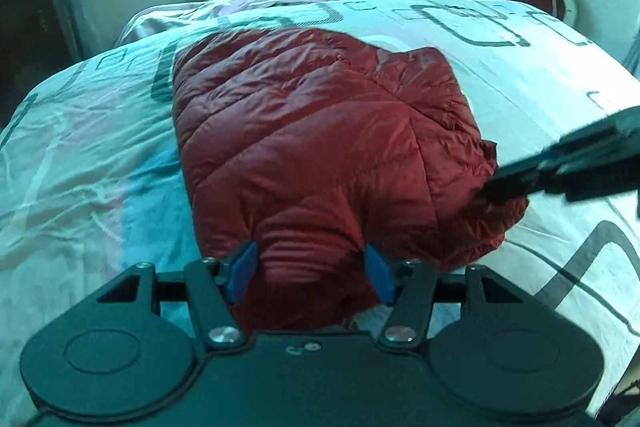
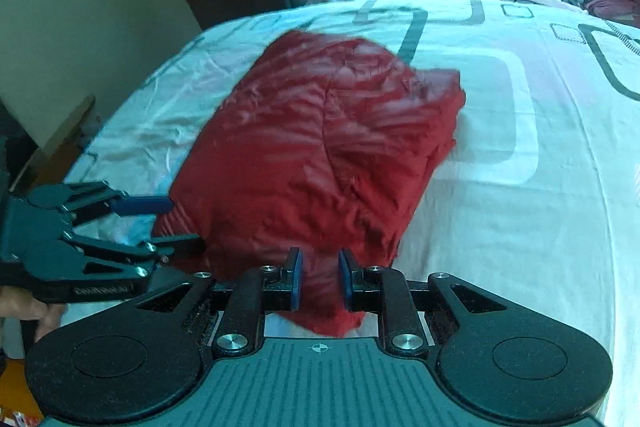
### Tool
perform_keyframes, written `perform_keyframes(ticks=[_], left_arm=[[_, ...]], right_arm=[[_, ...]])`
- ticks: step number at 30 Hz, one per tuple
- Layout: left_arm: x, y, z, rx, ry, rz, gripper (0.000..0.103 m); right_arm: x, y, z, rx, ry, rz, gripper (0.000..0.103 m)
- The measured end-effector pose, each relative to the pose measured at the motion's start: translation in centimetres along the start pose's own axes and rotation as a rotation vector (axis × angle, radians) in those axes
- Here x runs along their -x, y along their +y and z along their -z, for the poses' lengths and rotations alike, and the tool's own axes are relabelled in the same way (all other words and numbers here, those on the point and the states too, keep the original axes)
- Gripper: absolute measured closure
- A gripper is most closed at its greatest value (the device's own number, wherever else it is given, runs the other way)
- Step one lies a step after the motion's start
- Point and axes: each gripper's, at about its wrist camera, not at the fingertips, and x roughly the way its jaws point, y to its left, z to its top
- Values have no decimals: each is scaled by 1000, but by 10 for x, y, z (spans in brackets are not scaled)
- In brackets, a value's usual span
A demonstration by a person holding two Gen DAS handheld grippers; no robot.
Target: Fold large clothes
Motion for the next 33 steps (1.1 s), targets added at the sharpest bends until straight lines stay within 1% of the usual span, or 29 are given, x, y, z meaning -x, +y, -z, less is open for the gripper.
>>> perform_keyframes(ticks=[2, 5, 13, 15, 17, 19, 20, 21, 22, 23, 24, 25, 26, 28, 29, 31, 33], left_arm=[[-4, -7, 4, -3, 9, -25, 44], [-10, -14, 8, -23, 13, -67, 44], [-14, -21, 11, -6, 8, -131, 44], [3, -23, 9, 50, -17, -148, 47], [33, -30, 10, 119, -72, -156, 47], [58, -39, 15, 181, -115, -165, 45], [71, -45, 18, 210, -135, -154, 42], [79, -52, 21, 223, -146, -146, 26], [86, -60, 23, 229, -152, -154, 12], [92, -69, 26, 237, -163, -184, 2], [97, -77, 29, 247, -176, -210, 0], [102, -85, 30, 255, -177, -225, 0], [106, -91, 32, 264, -172, -226, 0], [115, -99, 35, 290, -158, -228, 0], [122, -105, 37, 299, -158, -217, 0], [137, -116, 43, 304, -185, -206, 0], [153, -128, 49, 297, -207, -201, 0]], right_arm=[[-16, -6, 4, -26, 31, 7, 83], [-28, -12, 6, -50, 43, -6, 83], [-30, -16, 7, -25, 41, -22, 83], [-17, -16, 7, -36, 23, -18, 83], [15, -14, 10, -48, -61, -34, 83], [49, -12, 18, -21, -131, -14, 83], [63, -11, 23, -11, -152, 0, 83], [75, -12, 28, -7, -172, 16, 83], [87, -13, 34, -6, -189, 34, 82], [98, -14, 41, -4, -205, 64, 77], [107, -14, 47, -8, -220, 100, 28], [119, -15, 56, -14, -263, 142, 3], [127, -17, 63, -11, -287, 155, 0], [142, -21, 76, -19, -274, 146, 0], [148, -22, 81, -28, -272, 154, 0], [166, -19, 94, -32, -291, 155, 0], [181, -13, 106, -34, -300, 176, 0]])
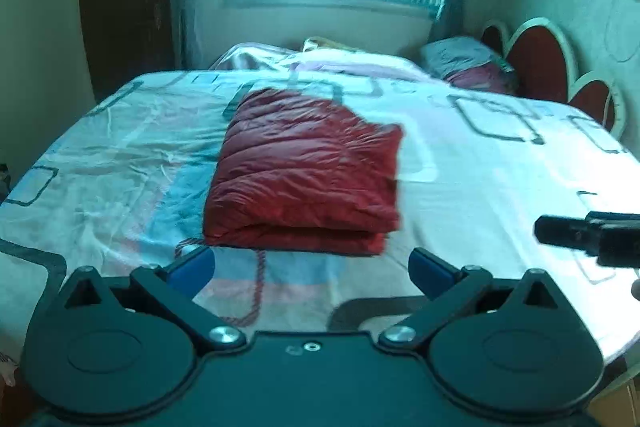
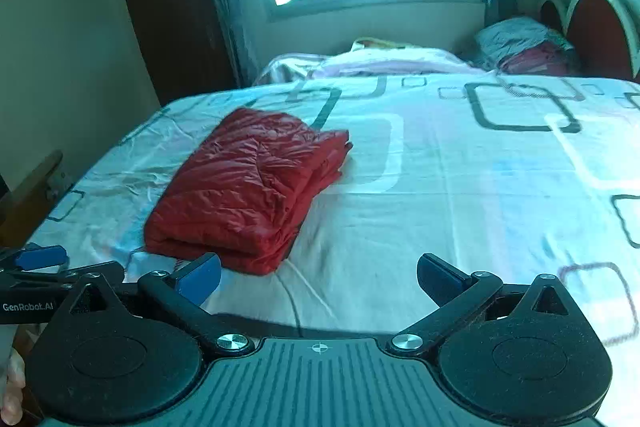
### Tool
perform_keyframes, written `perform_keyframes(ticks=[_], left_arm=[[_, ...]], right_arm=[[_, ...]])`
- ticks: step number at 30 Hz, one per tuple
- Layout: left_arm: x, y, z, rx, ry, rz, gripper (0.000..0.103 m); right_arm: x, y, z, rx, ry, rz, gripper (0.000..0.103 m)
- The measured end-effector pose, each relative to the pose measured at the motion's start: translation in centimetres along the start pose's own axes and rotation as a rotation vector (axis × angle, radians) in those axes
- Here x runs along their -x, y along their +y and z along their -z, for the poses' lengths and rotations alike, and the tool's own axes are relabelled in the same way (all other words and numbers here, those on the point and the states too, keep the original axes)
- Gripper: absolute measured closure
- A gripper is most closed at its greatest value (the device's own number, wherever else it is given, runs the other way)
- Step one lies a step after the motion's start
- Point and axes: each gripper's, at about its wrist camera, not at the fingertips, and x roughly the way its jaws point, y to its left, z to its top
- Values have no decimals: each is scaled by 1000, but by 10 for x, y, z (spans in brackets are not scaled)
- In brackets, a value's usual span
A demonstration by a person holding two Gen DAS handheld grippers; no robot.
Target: Fold large clothes
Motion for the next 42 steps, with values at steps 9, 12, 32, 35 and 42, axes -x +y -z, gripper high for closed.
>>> perform_keyframes(ticks=[9, 12, 32, 35, 42], left_arm=[[61, -23, 25, -7, -48, 4, 0], [71, -25, 32, -12, -62, 3, 0], [99, -24, 42, -16, -105, 2, 0], [99, -23, 41, -19, -106, 4, 0], [99, -23, 38, -25, -112, 8, 0]], right_arm=[[69, 19, 38, 36, -23, 57, 0], [86, 19, 44, 33, -33, 59, 0], [121, 31, 46, 76, -83, 42, 0], [121, 30, 45, 76, -84, 45, 0], [123, 27, 42, 72, -90, 45, 0]])
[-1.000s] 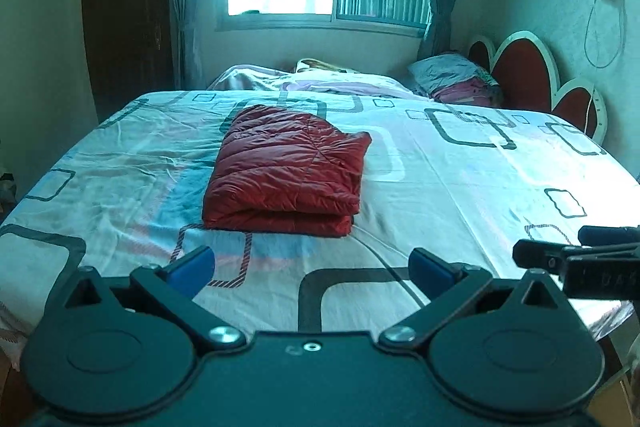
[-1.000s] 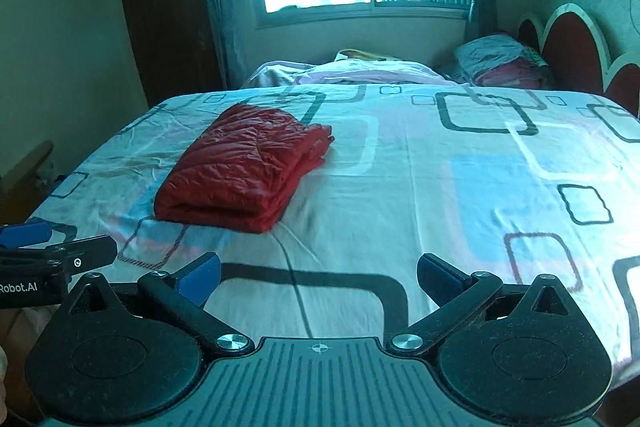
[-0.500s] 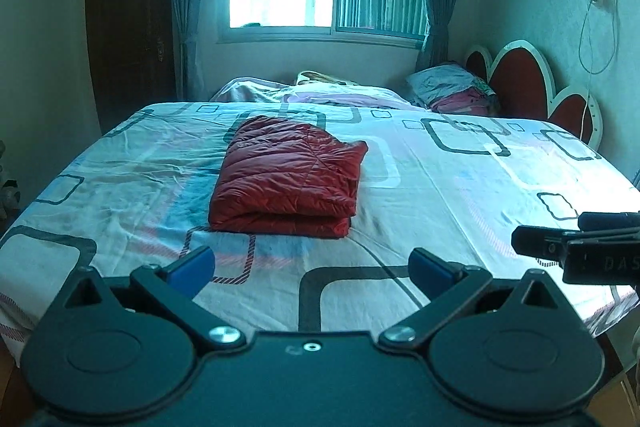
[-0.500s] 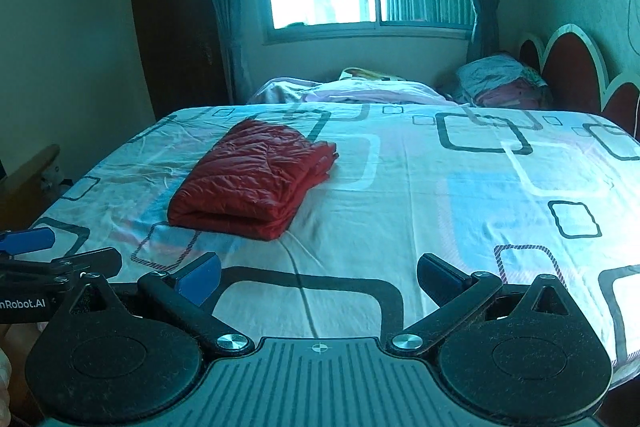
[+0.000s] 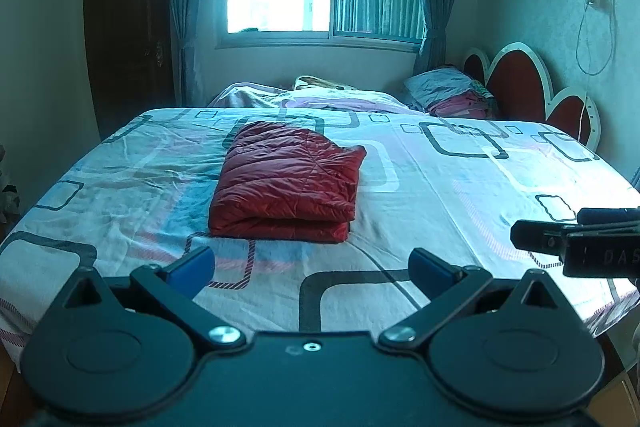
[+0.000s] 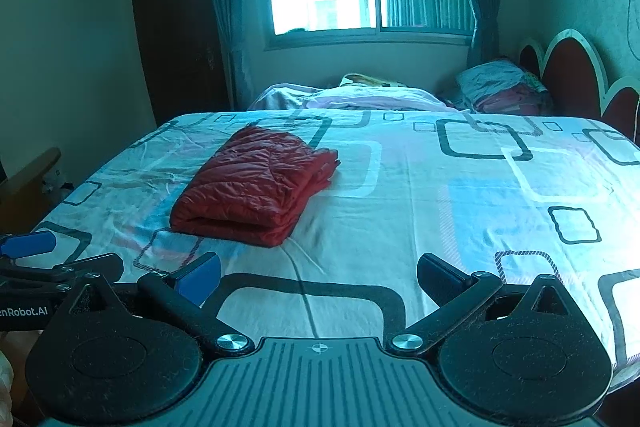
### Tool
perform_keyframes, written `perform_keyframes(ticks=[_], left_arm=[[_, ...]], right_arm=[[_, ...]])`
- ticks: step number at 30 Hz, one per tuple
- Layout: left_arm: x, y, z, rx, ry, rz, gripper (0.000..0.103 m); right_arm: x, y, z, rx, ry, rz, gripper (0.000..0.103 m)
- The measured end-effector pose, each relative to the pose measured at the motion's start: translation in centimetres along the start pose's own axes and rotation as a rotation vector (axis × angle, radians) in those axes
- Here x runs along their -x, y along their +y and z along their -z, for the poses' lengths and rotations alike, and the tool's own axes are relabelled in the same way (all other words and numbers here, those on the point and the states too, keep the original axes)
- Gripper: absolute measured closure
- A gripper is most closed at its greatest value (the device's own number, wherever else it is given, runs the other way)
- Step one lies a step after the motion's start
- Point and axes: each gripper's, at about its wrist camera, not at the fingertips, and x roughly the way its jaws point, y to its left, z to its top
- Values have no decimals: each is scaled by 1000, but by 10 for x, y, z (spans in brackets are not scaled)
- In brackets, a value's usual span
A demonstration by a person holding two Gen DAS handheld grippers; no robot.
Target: Fold large clothes
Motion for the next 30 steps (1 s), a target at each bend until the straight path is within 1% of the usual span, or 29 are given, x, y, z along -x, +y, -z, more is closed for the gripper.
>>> perform_keyframes(ticks=[30], left_arm=[[-6, 0, -4, -23, -1, 7, 0]], right_arm=[[1, -3, -3, -9, -6, -1, 0]])
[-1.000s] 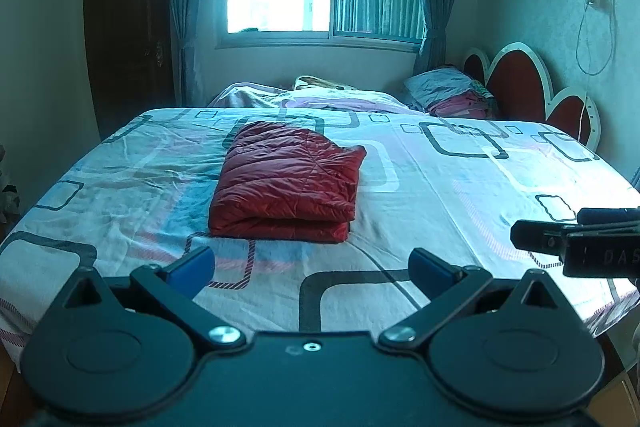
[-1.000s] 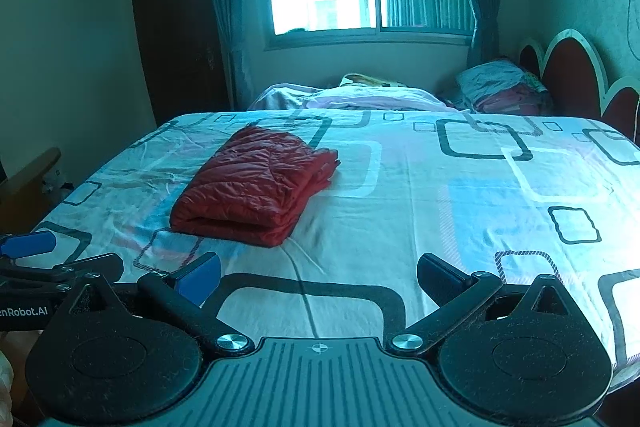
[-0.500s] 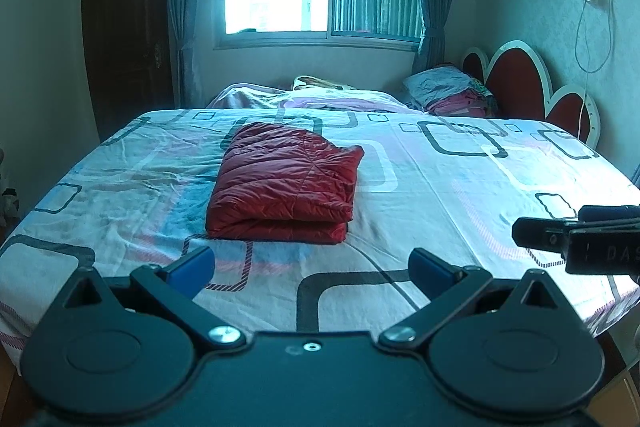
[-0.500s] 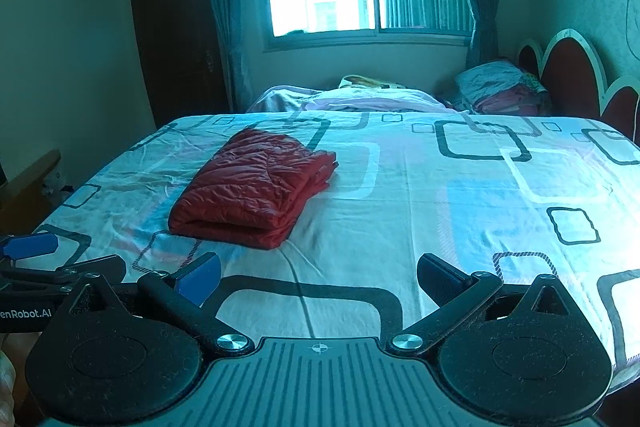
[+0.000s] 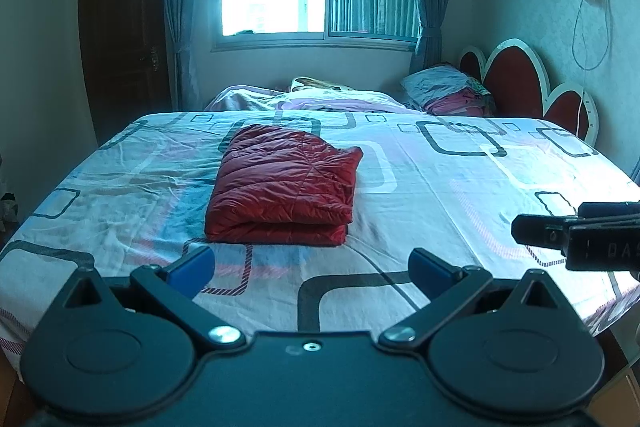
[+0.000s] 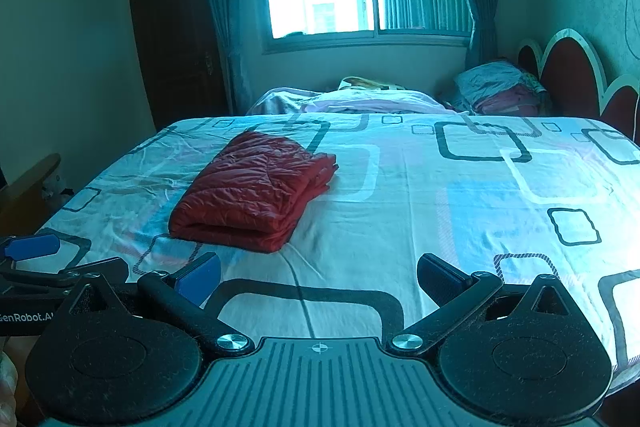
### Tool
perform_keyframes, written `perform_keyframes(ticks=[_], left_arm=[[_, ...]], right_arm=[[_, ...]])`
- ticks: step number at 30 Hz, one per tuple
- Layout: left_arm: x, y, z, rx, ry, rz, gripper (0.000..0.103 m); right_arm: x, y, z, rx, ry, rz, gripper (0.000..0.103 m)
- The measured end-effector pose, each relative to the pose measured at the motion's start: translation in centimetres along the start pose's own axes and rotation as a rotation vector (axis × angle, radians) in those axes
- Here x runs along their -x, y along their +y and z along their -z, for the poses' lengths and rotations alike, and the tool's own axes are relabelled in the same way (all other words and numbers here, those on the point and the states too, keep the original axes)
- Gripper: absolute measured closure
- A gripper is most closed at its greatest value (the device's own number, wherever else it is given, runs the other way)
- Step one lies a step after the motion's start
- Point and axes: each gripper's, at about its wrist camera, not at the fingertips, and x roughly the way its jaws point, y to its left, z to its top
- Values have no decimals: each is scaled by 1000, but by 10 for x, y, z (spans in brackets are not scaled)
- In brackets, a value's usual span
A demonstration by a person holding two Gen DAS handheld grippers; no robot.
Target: Fold large clothes
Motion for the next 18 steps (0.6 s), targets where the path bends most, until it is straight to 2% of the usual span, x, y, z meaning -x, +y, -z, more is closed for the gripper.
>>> perform_keyframes(ticks=[18], left_arm=[[-4, 4, -3, -5, -4, -4, 0]], right_arm=[[-2, -1, -2, -4, 0, -9, 0]])
